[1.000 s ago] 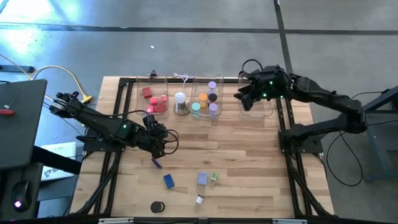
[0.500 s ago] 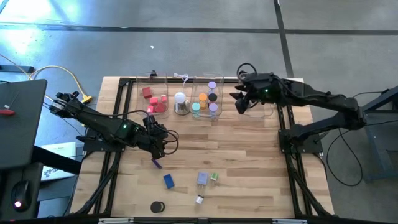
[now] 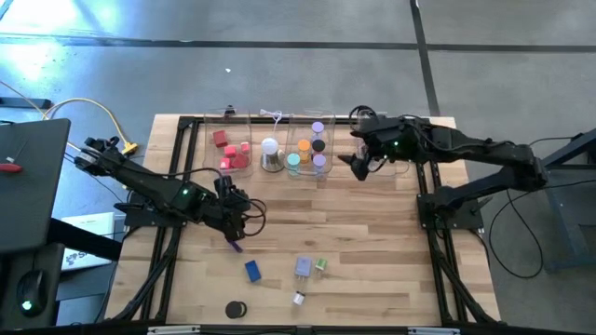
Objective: Pick & Place Office items
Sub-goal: Put the green charger adapter into the left transparent bin
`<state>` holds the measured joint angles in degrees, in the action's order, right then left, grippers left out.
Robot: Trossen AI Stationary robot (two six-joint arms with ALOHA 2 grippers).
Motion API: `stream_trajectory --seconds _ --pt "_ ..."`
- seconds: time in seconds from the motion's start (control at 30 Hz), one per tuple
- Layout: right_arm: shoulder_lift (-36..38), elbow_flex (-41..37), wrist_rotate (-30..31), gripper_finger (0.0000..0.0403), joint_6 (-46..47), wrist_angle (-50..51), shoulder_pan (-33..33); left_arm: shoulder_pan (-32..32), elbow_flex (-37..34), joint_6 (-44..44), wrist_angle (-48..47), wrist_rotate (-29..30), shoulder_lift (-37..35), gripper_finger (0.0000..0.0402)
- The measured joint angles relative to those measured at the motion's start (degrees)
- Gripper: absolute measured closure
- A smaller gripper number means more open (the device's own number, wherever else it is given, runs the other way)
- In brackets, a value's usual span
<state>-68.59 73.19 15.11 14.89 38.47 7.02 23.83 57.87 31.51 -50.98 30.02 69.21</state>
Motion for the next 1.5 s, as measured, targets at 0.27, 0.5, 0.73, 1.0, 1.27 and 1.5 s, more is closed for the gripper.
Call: stream_trajectory --seconds 0.27,0.5,0.73,1.0,1.27,1.5 --pt "-2.7 -0.1 -6.8 0.0023 -5.1 -0.1 -11.5 1.5 0.0 0.0 0.1 0.0 0.0 0.0128" --pt "-9.9 -0.1 -7.0 0.0033 -9.3 -0.4 -23.4 1.6 0.0 -0.2 0.4 0.3 0.0 0.0128" --pt "-21.6 -0.1 -2.3 0.0034 -10.2 -0.4 -29.0 1.6 0.0 -0.2 2.4 0.3 0.0 0.0128" --pt "-32.8 -0.1 -3.4 0.0044 -2.3 -0.8 -29.3 1.6 0.0 -0.2 3.9 0.3 0.0 0.0128" --pt "-35.0 -0.1 -9.0 0.0062 0.0 -3.3 -30.9 1.6 0.0 2.1 4.0 0.1 0.0 0.0128" --pt "-36.1 -0.1 -8.8 0.0079 -11.4 -6.3 -34.4 1.6 0.0 3.0 4.6 -0.2 0.0 0.0128"
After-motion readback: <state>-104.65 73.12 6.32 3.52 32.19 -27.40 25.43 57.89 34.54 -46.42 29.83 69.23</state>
